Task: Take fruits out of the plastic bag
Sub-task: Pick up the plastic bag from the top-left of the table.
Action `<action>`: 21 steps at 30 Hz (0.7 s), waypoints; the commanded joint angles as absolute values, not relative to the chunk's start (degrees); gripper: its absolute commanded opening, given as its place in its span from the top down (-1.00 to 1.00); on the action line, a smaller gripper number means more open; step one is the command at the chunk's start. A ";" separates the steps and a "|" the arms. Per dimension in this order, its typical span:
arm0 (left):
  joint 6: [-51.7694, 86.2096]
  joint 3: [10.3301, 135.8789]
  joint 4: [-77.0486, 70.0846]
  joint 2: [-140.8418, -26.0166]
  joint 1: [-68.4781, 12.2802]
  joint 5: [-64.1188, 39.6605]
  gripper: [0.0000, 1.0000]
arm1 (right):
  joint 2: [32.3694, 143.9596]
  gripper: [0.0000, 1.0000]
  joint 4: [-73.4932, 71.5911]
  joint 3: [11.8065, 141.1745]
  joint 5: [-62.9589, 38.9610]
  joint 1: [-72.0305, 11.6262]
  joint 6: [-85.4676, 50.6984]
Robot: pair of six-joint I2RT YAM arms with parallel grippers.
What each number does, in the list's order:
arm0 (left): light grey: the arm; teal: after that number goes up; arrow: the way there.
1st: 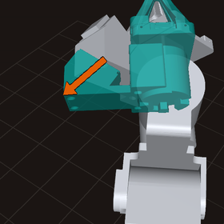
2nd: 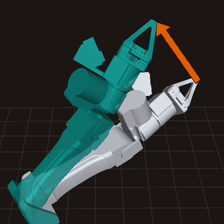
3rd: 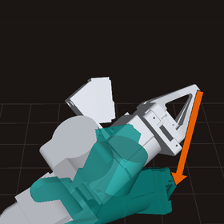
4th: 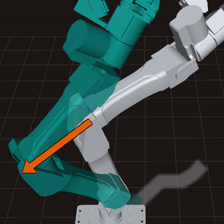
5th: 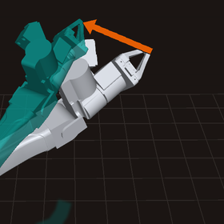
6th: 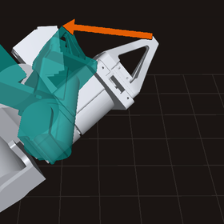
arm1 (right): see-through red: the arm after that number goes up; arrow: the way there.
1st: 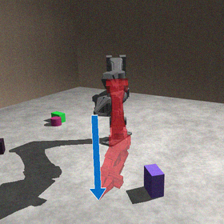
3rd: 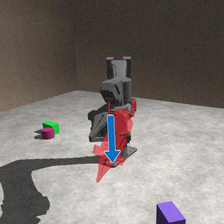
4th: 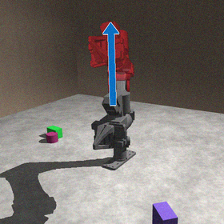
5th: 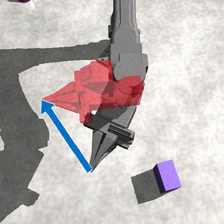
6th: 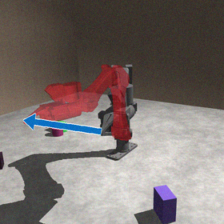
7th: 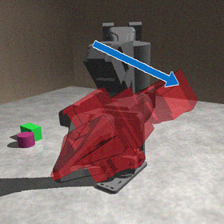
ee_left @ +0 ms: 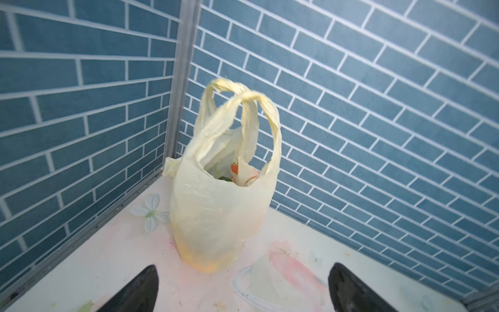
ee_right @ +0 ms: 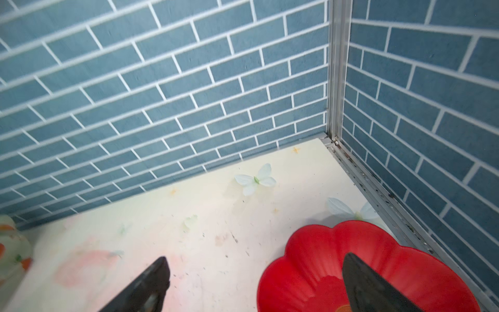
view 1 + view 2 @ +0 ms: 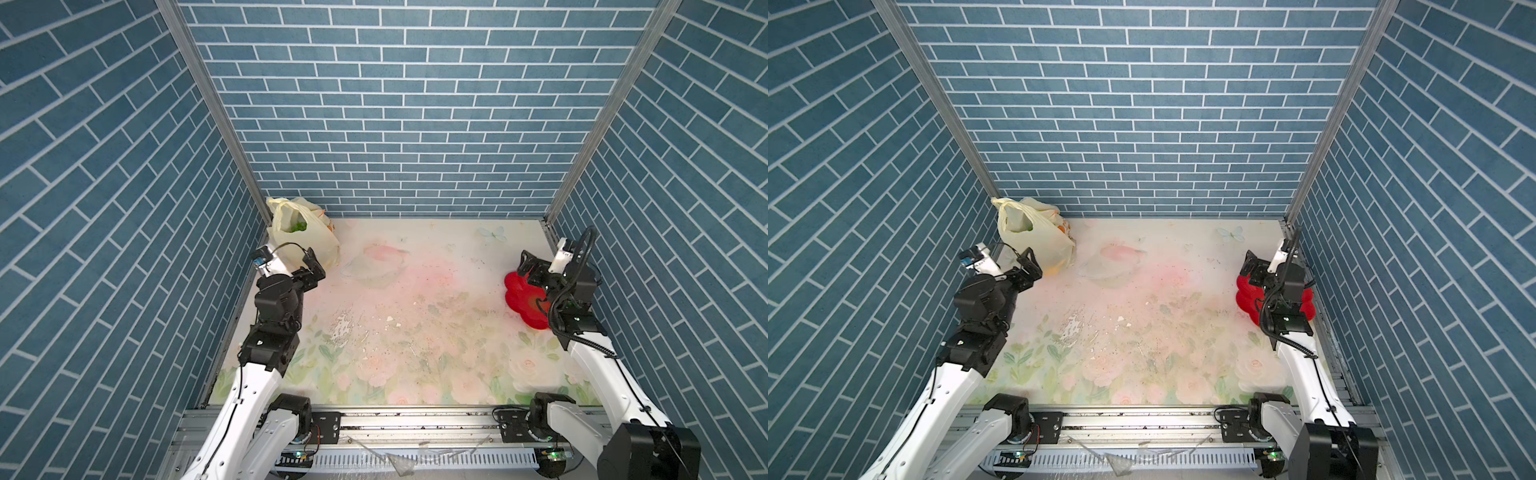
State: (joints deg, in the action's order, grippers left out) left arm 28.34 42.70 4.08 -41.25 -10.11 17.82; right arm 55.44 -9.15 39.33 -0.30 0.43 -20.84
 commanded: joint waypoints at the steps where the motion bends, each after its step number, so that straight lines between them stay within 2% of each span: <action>1: 29.16 46.71 15.14 -40.51 -9.80 18.65 -0.99 | 52.92 -0.97 0.84 41.03 -0.23 0.75 -28.89; 6: 26.76 60.52 19.18 -49.94 -9.84 15.64 -0.99 | 52.95 -0.96 0.74 41.90 -4.63 0.70 -28.83; 15: 39.32 84.45 27.42 -72.57 -7.43 13.98 -0.99 | 52.68 -0.95 2.92 42.61 -6.98 0.69 -29.31; 18: 45.76 88.92 31.27 -78.17 -4.51 11.57 -0.99 | 52.00 -0.95 2.96 41.78 -6.77 0.64 -29.84; 21: 48.52 89.41 29.08 -81.31 -3.04 10.70 -0.99 | 51.77 -0.95 2.94 40.87 -6.77 0.64 -30.06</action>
State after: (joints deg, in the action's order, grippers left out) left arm 42.83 88.23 26.35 -79.59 -4.29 12.34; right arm 52.88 2.28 40.69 -6.09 0.54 -27.86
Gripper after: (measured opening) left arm 0.994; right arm 0.976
